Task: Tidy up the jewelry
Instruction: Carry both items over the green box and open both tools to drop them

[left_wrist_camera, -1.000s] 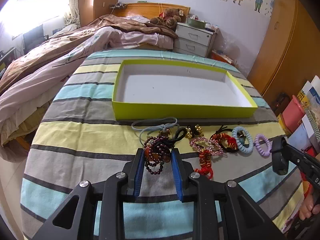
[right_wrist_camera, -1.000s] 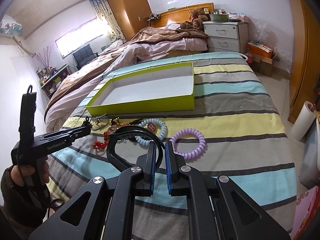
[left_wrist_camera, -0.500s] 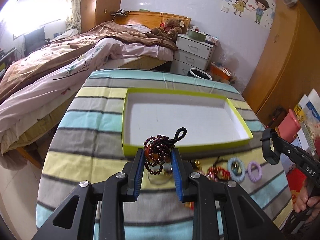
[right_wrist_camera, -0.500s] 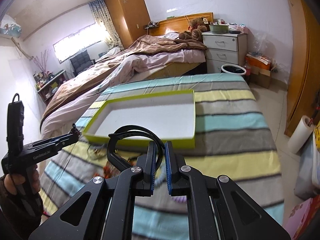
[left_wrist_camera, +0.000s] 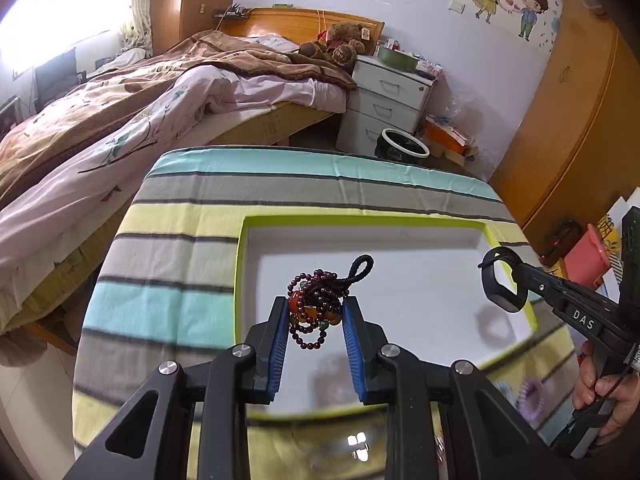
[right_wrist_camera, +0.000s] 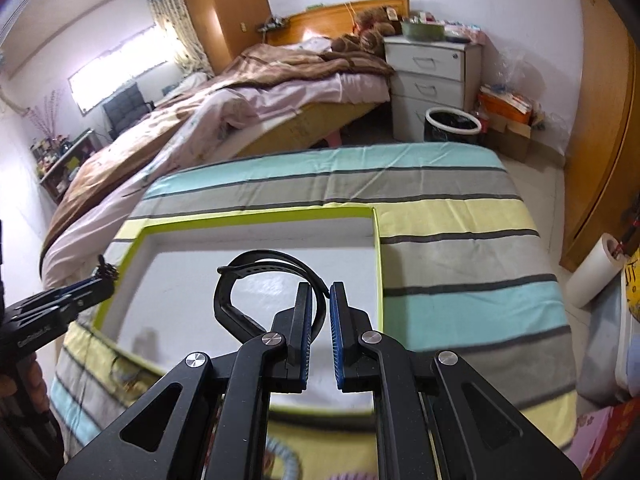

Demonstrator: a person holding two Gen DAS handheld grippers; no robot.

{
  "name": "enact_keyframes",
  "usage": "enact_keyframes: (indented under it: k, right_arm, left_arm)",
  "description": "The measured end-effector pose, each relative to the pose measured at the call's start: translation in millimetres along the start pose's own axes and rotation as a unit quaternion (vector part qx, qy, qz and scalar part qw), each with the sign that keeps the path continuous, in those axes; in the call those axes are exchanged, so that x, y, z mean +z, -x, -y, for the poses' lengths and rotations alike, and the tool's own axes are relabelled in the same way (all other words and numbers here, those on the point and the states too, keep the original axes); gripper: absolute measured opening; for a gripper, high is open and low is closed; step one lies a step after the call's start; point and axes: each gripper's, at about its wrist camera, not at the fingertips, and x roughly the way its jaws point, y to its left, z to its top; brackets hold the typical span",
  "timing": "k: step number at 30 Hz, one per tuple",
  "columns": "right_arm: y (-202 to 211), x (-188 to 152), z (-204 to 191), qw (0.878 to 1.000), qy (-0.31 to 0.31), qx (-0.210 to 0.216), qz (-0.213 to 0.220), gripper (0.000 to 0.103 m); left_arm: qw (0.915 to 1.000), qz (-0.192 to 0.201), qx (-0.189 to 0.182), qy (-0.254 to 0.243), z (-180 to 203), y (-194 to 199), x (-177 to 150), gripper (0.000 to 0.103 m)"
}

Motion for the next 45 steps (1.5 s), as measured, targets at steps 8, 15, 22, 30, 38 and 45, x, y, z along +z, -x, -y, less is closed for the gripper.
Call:
enact_keyframes:
  k: [8,15,22,30,38,45]
  right_arm:
    - [-31.2,13.9,2.0,0.999,0.004,-0.018,-0.027,0.009]
    - [-42.4,17.0,-2.2,0.999,0.017,-0.036,-0.036,0.009]
    - [-48.8,18.8,-0.6,0.998,0.019,-0.045,-0.045,0.009]
    - [-49.6,19.4,-0.2,0.998,0.019,-0.044,-0.045,0.01]
    - [-45.2,20.4,-1.0,0.999,0.016,-0.03,-0.035,0.017]
    - [-27.3,20.0,-4.0,1.0,0.012,-0.018,-0.017,0.023]
  left_arm:
    - [0.9997,-0.026,-0.001,-0.002,1.2,-40.1,14.8,0.027]
    - [0.9988,-0.049,0.008,0.003,-1.0,-64.6,13.9,0.027]
    - [0.9987,-0.05,0.01,0.006,-2.9,-69.8,13.4,0.028]
    - [0.9987,-0.05,0.007,0.008,-3.5,-69.8,14.8,0.033]
    - [0.9991,-0.039,0.004,0.017,-6.0,-60.8,16.3,0.045]
    - [0.9996,-0.021,-0.008,0.019,-1.8,-35.6,11.3,0.051]
